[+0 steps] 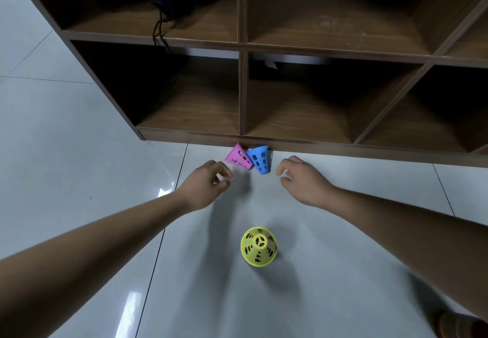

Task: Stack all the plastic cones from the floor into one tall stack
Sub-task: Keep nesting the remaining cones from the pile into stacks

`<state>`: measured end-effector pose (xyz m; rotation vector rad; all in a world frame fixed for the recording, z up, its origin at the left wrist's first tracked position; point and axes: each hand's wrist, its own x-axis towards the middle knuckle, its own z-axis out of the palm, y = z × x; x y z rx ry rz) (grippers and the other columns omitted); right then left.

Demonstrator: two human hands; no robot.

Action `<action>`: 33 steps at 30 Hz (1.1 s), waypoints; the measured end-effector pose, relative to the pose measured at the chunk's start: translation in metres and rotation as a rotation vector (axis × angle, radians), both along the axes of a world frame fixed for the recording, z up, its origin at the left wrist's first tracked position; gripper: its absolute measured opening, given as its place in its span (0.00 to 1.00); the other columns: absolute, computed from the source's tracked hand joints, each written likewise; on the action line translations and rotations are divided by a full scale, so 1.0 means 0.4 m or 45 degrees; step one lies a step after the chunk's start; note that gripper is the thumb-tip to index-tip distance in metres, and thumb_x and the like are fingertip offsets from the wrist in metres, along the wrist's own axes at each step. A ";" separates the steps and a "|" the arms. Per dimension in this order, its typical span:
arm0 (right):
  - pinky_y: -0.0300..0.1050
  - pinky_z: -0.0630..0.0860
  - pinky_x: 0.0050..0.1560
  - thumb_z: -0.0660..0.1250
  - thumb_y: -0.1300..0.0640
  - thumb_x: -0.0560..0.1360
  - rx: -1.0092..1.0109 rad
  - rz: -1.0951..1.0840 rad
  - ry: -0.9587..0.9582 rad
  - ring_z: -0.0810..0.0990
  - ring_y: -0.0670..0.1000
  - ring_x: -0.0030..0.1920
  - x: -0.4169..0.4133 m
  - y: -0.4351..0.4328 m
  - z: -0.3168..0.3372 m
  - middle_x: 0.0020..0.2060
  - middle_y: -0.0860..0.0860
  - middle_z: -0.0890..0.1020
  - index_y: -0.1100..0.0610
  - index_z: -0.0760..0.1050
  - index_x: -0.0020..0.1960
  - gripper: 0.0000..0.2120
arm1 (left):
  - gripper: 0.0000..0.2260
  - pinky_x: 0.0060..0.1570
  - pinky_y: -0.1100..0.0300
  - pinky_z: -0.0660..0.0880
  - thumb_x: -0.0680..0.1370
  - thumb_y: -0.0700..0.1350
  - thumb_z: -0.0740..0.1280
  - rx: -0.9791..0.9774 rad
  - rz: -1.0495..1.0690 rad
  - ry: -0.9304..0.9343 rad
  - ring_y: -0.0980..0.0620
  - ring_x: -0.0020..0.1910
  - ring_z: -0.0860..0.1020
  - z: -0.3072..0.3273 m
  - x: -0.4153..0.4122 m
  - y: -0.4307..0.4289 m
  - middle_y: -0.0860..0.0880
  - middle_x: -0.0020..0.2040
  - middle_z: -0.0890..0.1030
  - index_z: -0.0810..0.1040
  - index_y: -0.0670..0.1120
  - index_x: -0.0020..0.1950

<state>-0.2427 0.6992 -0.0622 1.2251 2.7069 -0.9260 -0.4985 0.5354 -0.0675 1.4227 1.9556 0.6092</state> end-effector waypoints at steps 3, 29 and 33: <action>0.49 0.79 0.56 0.65 0.58 0.83 0.090 0.037 -0.041 0.79 0.52 0.57 -0.031 0.042 0.003 0.66 0.45 0.73 0.48 0.77 0.61 0.08 | 0.09 0.56 0.58 0.76 0.82 0.47 0.71 -0.011 -0.002 0.064 0.52 0.58 0.79 -0.007 -0.017 0.051 0.53 0.64 0.75 0.81 0.54 0.62; 0.52 0.80 0.44 0.63 0.65 0.81 0.115 0.121 -0.124 0.78 0.56 0.46 -0.061 0.030 -0.031 0.52 0.50 0.75 0.50 0.77 0.53 0.11 | 0.11 0.51 0.60 0.81 0.81 0.38 0.70 0.068 0.222 -0.133 0.59 0.45 0.85 0.003 0.029 0.024 0.57 0.43 0.88 0.86 0.53 0.47; 0.50 0.79 0.46 0.65 0.64 0.81 -0.011 -0.099 0.108 0.81 0.51 0.46 0.037 -0.037 -0.023 0.44 0.47 0.81 0.49 0.74 0.48 0.10 | 0.12 0.46 0.61 0.78 0.83 0.38 0.70 0.143 0.388 -0.399 0.54 0.45 0.85 0.045 0.052 -0.042 0.54 0.45 0.88 0.85 0.55 0.51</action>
